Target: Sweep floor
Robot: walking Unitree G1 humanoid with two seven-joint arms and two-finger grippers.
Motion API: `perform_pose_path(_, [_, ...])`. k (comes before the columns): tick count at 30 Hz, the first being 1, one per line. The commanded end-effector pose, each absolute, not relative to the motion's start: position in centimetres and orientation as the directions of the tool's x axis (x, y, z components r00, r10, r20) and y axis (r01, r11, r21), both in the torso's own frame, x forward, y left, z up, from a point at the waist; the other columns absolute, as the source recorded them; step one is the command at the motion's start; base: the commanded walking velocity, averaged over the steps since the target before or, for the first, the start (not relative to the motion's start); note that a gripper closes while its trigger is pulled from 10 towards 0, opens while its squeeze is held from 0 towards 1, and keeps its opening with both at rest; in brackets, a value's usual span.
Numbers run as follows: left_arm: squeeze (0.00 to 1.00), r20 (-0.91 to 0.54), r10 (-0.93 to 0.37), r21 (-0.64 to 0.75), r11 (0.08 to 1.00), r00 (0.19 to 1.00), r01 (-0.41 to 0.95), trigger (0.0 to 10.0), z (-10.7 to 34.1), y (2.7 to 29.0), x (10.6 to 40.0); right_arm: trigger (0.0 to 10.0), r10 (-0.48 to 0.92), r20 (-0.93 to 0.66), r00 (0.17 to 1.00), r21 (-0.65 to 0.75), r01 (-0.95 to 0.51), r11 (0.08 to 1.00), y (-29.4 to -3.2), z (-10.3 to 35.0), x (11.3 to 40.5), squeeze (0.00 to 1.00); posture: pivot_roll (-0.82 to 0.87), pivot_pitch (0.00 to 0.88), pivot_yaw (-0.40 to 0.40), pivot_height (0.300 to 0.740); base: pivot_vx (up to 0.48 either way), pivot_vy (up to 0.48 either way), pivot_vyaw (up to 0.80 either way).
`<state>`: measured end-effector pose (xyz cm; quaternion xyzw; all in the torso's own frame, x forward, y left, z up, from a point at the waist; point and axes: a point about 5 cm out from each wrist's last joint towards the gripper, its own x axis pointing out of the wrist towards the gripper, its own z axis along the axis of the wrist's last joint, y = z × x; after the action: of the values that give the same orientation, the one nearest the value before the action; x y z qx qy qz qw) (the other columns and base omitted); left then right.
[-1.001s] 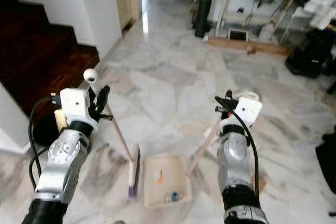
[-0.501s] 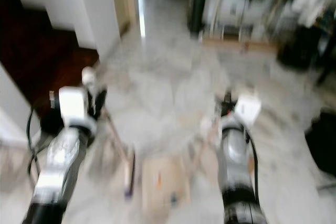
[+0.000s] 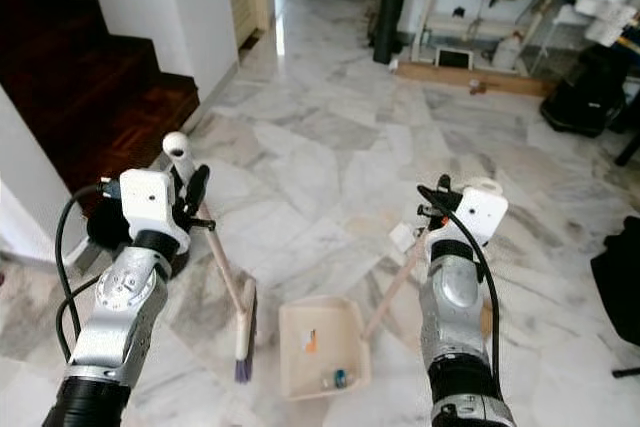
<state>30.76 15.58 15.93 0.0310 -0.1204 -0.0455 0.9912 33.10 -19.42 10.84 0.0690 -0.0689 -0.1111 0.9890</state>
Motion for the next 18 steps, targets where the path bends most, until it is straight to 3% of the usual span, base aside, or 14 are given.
perform_pose_path(1, [0.00, 0.277, -0.111, 0.069, 0.993, 0.954, 0.095, 10.0, 17.04, 14.99, 30.99, 10.0, -0.257, 0.181, 0.949, 0.180, 0.225, 0.958, -20.11, 12.35, 33.37, 0.00, 0.07, 0.000, -0.023, 0.740, 0.000, 0.480, 0.00])
perform_pose_path(18, [0.00, 0.277, -0.110, 0.073, 0.993, 0.955, 0.093, 10.0, 17.23, 15.04, 31.10, 10.0, -0.256, 0.181, 0.950, 0.185, 0.222, 0.957, -19.93, 12.39, 33.42, 0.00, 0.08, 0.000, -0.022, 0.740, 0.000, 0.480, 0.00])
